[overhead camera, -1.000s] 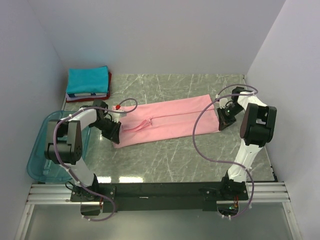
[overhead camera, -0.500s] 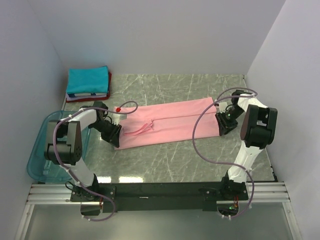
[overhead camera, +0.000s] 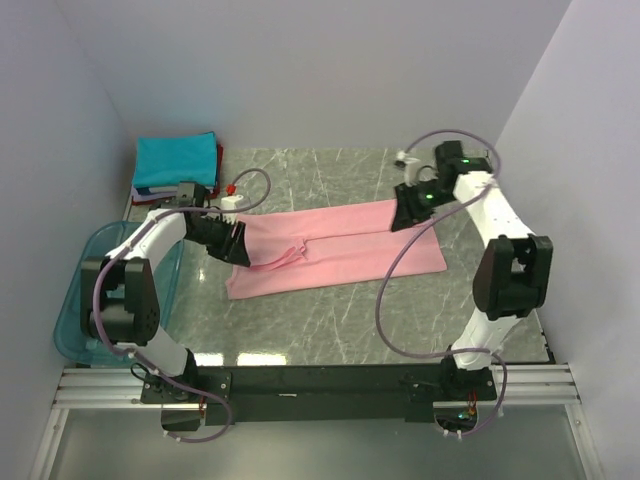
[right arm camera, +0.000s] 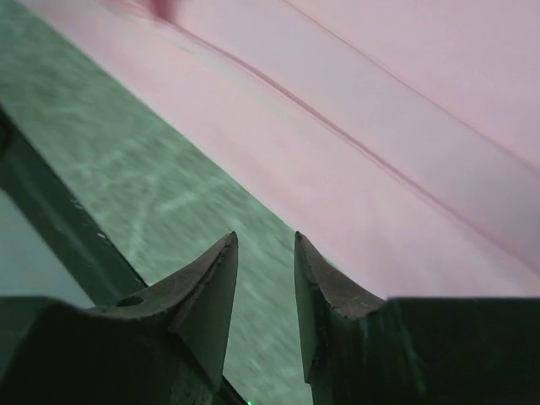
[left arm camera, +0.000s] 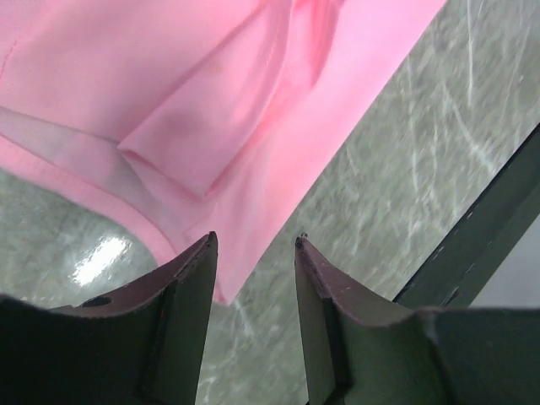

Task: Fold and stack the t-shirts
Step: Fold the tshirt

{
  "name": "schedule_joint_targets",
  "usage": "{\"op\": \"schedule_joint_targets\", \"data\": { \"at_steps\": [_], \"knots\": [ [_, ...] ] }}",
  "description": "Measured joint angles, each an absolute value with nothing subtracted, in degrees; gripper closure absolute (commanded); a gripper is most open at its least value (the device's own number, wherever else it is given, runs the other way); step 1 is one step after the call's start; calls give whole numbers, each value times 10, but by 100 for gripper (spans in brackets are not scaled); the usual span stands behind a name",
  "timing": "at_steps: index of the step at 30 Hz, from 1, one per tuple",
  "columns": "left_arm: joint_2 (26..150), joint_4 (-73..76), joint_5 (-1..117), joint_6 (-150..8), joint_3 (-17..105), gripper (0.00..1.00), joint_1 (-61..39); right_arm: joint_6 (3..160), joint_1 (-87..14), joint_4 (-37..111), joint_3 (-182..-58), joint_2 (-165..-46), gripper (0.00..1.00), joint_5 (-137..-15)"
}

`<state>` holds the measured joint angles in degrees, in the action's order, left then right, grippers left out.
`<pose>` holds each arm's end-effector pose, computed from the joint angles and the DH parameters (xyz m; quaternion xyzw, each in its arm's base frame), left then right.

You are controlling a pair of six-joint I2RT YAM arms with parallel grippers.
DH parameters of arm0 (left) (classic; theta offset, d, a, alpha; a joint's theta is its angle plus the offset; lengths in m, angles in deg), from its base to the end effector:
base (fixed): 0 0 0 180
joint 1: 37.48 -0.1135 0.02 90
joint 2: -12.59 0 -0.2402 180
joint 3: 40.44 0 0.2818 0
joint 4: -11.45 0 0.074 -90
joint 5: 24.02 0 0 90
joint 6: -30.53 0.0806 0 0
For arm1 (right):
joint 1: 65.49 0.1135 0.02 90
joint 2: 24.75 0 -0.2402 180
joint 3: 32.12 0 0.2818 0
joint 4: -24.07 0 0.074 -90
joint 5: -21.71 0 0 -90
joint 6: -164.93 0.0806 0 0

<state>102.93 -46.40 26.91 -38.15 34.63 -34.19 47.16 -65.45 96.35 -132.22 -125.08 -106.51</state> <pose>0.3295 -0.0698 0.1488 0.2466 0.9004 -0.3050 0.1884 0.3861 0.0501 0.2177 -0.2727 0.8946 0.2797 0.2170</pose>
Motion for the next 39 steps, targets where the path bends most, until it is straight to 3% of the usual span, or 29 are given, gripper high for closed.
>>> {"op": "schedule_joint_targets", "data": {
  "at_steps": [8, 18, 21, 26, 28, 34, 39],
  "knots": [
    [1086, -413, 275, -453, 346, 54, -338, 612, -485, 847, -1332, -1312, 63, -1139],
    [1145, -388, 308, -493, 347, 55, -320, 691, -455, 769, -1338, -1359, 64, -1157],
    [1157, -384, 315, -498, 349, 65, -316, 689, -455, 766, -1336, -1359, 65, -1152],
    [1160, -384, 321, -506, 365, 95, -310, 671, -457, 771, -1320, -1358, 66, -1139],
    [1162, -383, 325, -509, 383, 99, -309, 662, -462, 778, -1306, -1355, 66, -1137],
    [1185, -379, 335, -517, 446, 99, -309, 639, -496, 800, -1283, -1342, 66, -1133],
    [1229, -371, 346, -532, 491, 93, -309, 614, -521, 819, -1272, -1325, 66, -1131]
  ]
}}
